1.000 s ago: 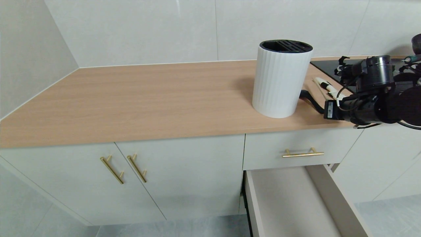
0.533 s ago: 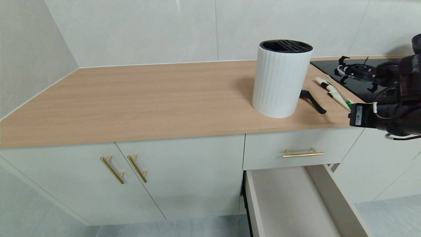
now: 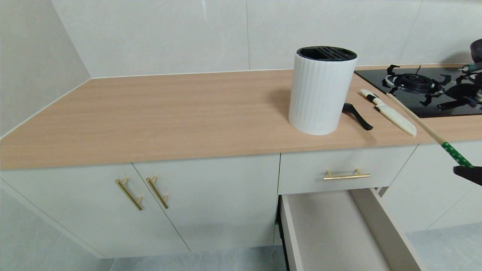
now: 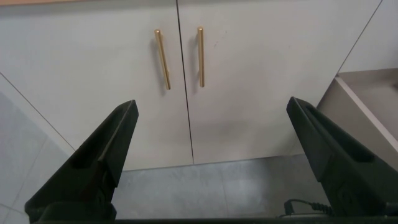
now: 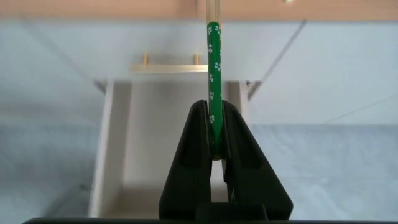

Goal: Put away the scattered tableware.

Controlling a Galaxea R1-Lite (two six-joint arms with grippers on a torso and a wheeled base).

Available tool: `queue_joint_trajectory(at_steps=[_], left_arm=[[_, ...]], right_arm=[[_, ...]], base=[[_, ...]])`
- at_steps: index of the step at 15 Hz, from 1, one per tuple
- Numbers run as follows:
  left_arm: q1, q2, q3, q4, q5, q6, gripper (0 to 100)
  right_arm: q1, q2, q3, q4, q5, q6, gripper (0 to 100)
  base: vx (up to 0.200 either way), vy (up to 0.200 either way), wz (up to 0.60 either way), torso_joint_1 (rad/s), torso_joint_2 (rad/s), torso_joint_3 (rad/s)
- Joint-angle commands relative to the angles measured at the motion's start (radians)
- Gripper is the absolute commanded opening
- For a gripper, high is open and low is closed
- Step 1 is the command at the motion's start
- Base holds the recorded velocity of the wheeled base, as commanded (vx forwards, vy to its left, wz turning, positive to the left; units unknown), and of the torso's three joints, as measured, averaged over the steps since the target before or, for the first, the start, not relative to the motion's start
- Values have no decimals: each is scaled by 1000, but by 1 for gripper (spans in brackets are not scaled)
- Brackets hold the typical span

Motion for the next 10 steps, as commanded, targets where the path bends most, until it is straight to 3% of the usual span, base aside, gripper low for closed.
queue_joint_trajectory(at_steps=[1, 5, 10], left_arm=[[0, 2, 0, 0, 0, 0, 100], [0, 2, 0, 0, 0, 0, 100], [0, 2, 0, 0, 0, 0, 100]], right_arm=[[0, -117, -1, 163, 70, -82, 0], [18, -117, 11, 327, 171, -178, 0], [196, 63, 97, 359, 197, -172, 0]], base=[[0, 0, 0, 0, 0, 0], [0, 0, 0, 0, 0, 0], [0, 0, 0, 0, 0, 0]])
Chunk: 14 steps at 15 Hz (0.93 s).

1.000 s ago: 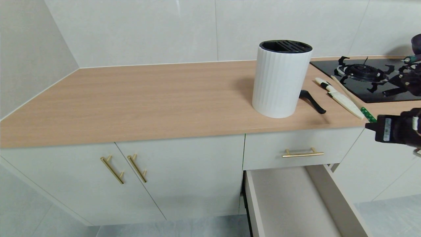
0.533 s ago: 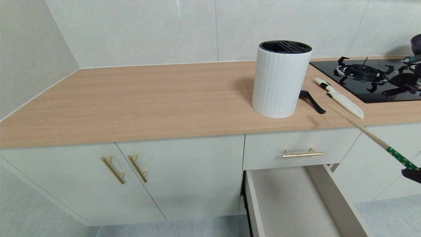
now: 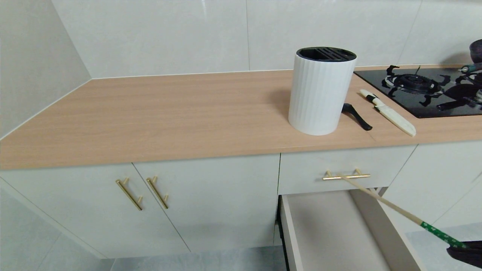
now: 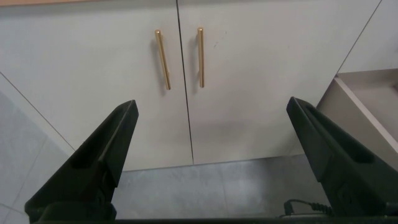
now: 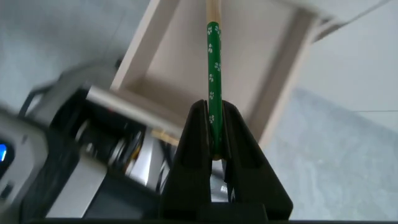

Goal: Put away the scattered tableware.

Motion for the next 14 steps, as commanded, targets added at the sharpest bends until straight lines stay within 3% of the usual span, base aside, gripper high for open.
queue_joint_trajectory(at_steps=[1, 3, 8, 14], left_arm=[[0, 2, 0, 0, 0, 0, 100], [0, 2, 0, 0, 0, 0, 100], [0, 2, 0, 0, 0, 0, 100], [0, 0, 0, 0, 0, 0, 100]], right_arm=[[58, 170, 63, -20, 6, 0, 0], [61, 277, 103, -78, 4, -6, 0], [41, 481, 191, -379, 1, 38, 0], [38, 504, 209, -428, 0, 38, 0]], base=[[0, 0, 0, 0, 0, 0], [0, 0, 0, 0, 0, 0], [0, 0, 0, 0, 0, 0], [0, 0, 0, -82, 186, 101]])
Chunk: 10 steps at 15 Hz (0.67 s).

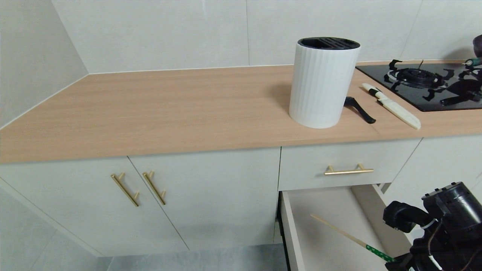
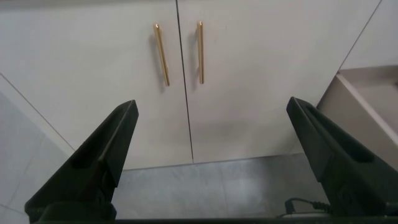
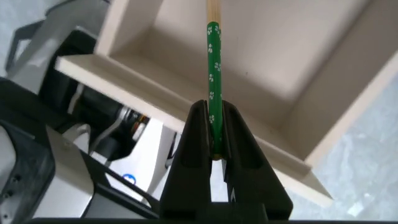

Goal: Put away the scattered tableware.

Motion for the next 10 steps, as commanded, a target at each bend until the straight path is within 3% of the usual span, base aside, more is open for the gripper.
queue_joint_trajectory(at_steps=[1, 10], left_arm=[[0, 2, 0, 0, 0, 0, 100], [0, 0, 0, 0, 0, 0, 100]], right_arm=[[-9, 15, 2, -8, -1, -1, 0], [-47, 10, 2, -49, -1, 1, 0]], base=[[0, 0, 0, -198, 456, 242], [0, 0, 0, -198, 466, 259]])
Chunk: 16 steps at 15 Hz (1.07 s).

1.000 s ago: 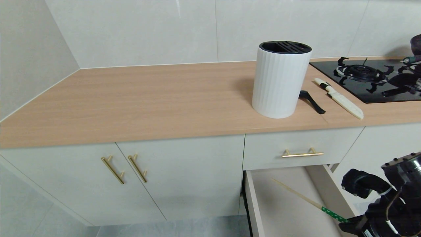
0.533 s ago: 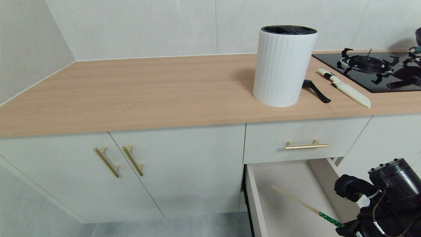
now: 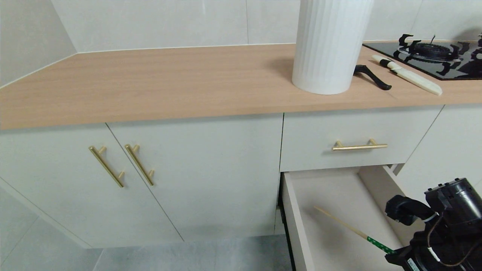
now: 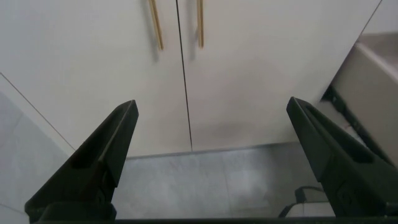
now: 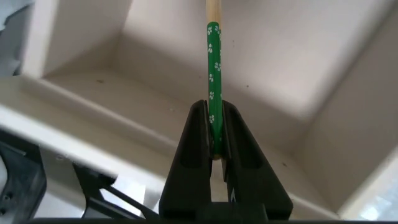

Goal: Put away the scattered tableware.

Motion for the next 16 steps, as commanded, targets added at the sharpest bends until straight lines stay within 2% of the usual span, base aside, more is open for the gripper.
queue_joint_trajectory(at_steps=[1, 4, 9, 11, 12, 16], left_arm=[[0, 2, 0, 0, 0, 0, 100], [0, 0, 0, 0, 0, 0, 100], [0, 2, 0, 0, 0, 0, 100], [0, 2, 0, 0, 0, 0, 100], [0, 2, 0, 0, 0, 0, 100], [0, 2, 0, 0, 0, 0, 100]], right_arm=[[-3, -1, 0, -1, 0, 0, 0], [-17, 11, 0, -44, -1, 23, 0], [-17, 14, -4, -94, 2, 46, 0], [3, 30, -29, -149, 0, 168, 0], [60, 80, -89, -160, -10, 357, 0], [166, 327, -215, -100, -191, 584, 0]], base=[[0, 0, 0, -188, 461, 261], [0, 0, 0, -150, 382, 227], [0, 0, 0, -19, 56, 26], [0, 0, 0, 0, 0, 0], [0, 0, 0, 0, 0, 0], [0, 0, 0, 0, 0, 0]])
